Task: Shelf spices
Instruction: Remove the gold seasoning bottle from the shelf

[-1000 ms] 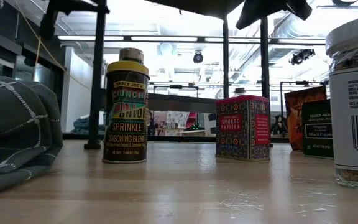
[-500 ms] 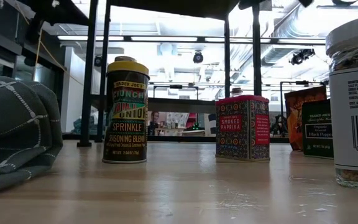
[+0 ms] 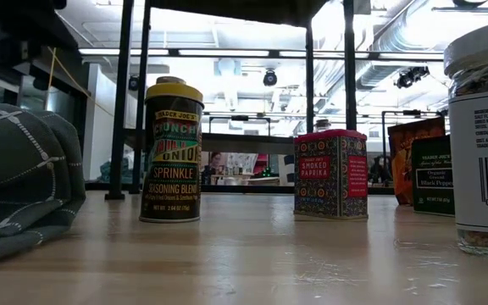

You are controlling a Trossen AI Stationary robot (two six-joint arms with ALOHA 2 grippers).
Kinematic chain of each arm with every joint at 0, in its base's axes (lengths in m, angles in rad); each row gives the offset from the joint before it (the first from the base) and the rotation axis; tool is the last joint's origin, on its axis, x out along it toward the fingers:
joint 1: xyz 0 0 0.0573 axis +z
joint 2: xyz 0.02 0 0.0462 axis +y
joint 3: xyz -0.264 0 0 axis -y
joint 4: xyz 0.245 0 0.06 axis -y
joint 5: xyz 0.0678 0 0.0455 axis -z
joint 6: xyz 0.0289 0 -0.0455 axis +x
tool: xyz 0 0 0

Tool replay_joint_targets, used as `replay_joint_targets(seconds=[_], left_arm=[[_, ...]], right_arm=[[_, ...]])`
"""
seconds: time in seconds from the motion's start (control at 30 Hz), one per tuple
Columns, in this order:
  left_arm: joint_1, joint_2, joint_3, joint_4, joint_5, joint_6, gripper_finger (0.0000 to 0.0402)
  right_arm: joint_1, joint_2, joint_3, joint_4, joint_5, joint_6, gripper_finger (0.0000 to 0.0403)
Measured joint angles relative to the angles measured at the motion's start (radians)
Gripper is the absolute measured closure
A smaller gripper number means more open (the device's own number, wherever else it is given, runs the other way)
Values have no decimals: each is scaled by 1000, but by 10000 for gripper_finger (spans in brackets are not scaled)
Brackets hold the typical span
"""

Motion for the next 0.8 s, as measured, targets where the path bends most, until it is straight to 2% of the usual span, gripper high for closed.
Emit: replay_joint_targets(seconds=[0.17, 0.33, 0.53, 0.67, 0.8], left_arm=[[-14, -66, -10, -141, -285, -117, 402], [41, -121, -84, -183, -493, -268, 402], [140, -152, -170, -132, -503, -311, 402], [198, -162, -217, -18, -464, -257, 401], [273, -173, -257, 117, -437, -161, 402]], right_arm=[[-160, 118, 1, 113, -248, 14, 197], [-221, 246, 1, 221, -264, -69, 173], [-290, 342, 21, 335, -247, -75, 171], [-314, 383, 108, 304, -349, -124, 171], [-328, 398, 228, 166, -394, -245, 171]])
